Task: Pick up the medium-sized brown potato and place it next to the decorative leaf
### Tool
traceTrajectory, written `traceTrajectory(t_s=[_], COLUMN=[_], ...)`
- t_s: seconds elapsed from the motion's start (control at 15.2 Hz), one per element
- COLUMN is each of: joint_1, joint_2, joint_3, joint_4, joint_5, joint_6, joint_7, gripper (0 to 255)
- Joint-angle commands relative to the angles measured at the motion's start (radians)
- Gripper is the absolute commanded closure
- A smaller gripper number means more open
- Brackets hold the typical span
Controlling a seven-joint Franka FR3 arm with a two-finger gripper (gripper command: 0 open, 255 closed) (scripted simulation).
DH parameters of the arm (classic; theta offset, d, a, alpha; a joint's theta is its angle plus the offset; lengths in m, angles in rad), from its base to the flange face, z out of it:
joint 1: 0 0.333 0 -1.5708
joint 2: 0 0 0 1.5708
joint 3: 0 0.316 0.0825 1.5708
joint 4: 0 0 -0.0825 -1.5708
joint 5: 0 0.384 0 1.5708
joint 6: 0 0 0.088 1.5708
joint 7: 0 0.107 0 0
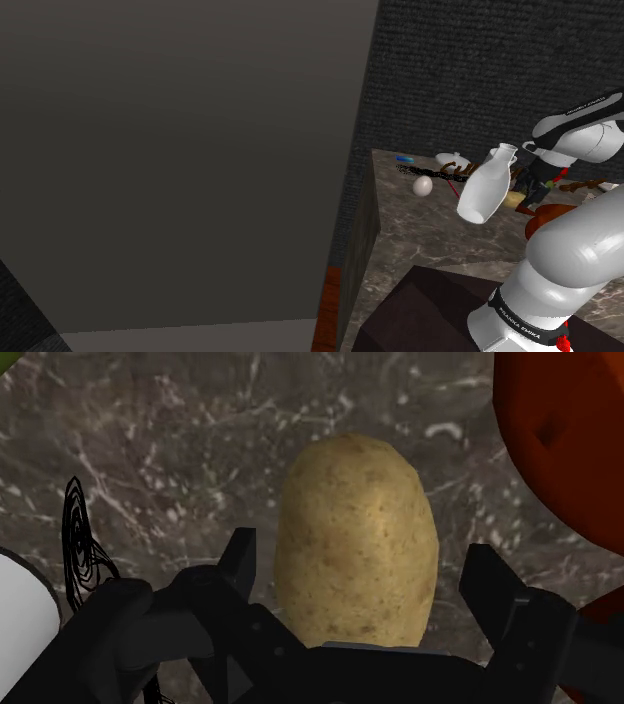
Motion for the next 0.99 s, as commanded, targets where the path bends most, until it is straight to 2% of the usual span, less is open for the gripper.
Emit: traceTrajectory(t_s=[0.0,0.2,0.46,0.92], joint_1=[0.000,0.000,-0.081,-0.082], joint_2=[0.000,0.000,-0.110,-0.109], joint_3=[0.000,0.000,0.106,0.106], joint_4=[0.000,0.000,0.058,0.058], joint_5=[0.000,0.000,-0.054,-0.053], joint_6=[0.000,0.000,-0.158,-0.158], joint_7=[0.000,0.000,0.048,0.047], gripper=[0,0,0,0])
